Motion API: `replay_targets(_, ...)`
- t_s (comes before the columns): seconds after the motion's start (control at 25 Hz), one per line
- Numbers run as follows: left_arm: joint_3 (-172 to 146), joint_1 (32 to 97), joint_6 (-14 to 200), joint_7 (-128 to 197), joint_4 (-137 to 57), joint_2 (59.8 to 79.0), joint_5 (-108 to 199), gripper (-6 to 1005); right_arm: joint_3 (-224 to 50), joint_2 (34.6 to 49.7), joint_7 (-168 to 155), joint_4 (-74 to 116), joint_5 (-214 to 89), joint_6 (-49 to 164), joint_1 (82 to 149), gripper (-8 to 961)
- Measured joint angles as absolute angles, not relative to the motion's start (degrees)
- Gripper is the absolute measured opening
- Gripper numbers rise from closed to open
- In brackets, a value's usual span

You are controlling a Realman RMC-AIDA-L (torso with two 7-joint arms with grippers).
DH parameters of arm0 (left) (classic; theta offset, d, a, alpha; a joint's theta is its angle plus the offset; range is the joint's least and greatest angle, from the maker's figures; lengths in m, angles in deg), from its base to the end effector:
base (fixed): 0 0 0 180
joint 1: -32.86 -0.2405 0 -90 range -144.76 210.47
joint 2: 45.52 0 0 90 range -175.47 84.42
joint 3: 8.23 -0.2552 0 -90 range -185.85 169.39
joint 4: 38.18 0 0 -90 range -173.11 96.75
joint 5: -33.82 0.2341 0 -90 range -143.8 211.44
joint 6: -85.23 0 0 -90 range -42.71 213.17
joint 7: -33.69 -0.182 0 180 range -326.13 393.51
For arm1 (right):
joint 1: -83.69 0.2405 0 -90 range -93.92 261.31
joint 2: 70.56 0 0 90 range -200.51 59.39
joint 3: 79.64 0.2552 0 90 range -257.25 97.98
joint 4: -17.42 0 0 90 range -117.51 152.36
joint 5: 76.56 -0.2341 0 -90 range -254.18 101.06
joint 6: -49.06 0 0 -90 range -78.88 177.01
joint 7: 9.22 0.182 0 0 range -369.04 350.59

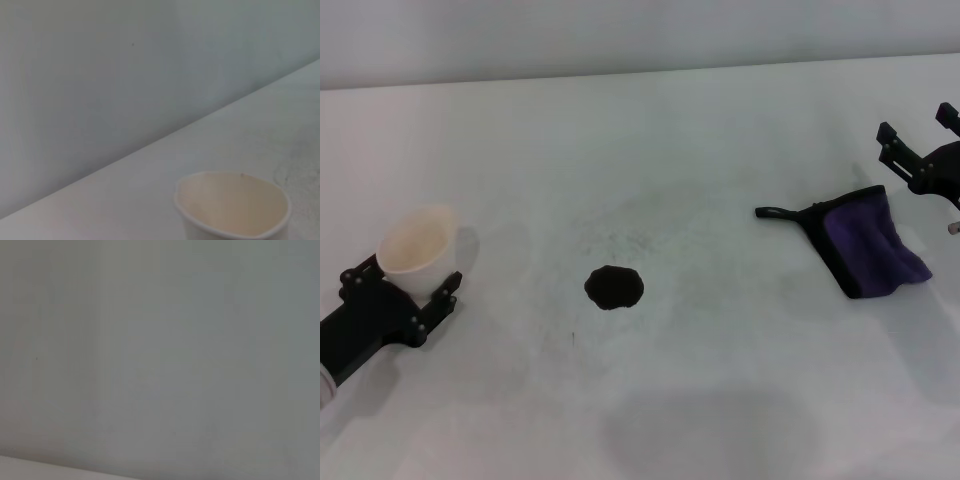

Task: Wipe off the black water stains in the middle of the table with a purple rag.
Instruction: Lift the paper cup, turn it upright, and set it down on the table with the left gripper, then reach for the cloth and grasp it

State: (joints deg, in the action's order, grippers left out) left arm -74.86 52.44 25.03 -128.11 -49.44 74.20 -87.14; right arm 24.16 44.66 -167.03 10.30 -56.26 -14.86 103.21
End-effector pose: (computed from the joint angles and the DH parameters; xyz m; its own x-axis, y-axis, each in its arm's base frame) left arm -0.3627 0.3254 -0.0946 0.9219 0.1061 0.3727 0.3547 -0.6181 -0.7015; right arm 0.3968 0.3519 -0.0015 0.7506 -0.0981 -0.6534 -0.6573 -0.2112 -0.7234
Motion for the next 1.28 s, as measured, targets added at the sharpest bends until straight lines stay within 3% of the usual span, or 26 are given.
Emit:
replay_targets(0.48, -74.9, 51.67, 25.44, -128.18, -49.0, 74.18, -88.22, 714, 24.16, 44.66, -167.08, 10.45, -56.18, -14.82, 103.13, 858)
replay_targets(0.68, -74.94, 50.77, 24.45, -128.2, -48.98, 74.18, -88.26, 896, 24.16, 44.66, -167.09, 10.45, -55.98, -14.82, 103.11, 858)
replay_targets(1.28, -74.49, 43.22, 16.34, -128.21, -49.22, 73.95, -89.4, 892, 24.16, 44.66, -167.02, 10.3, -55.81, -14.87, 103.12, 857)
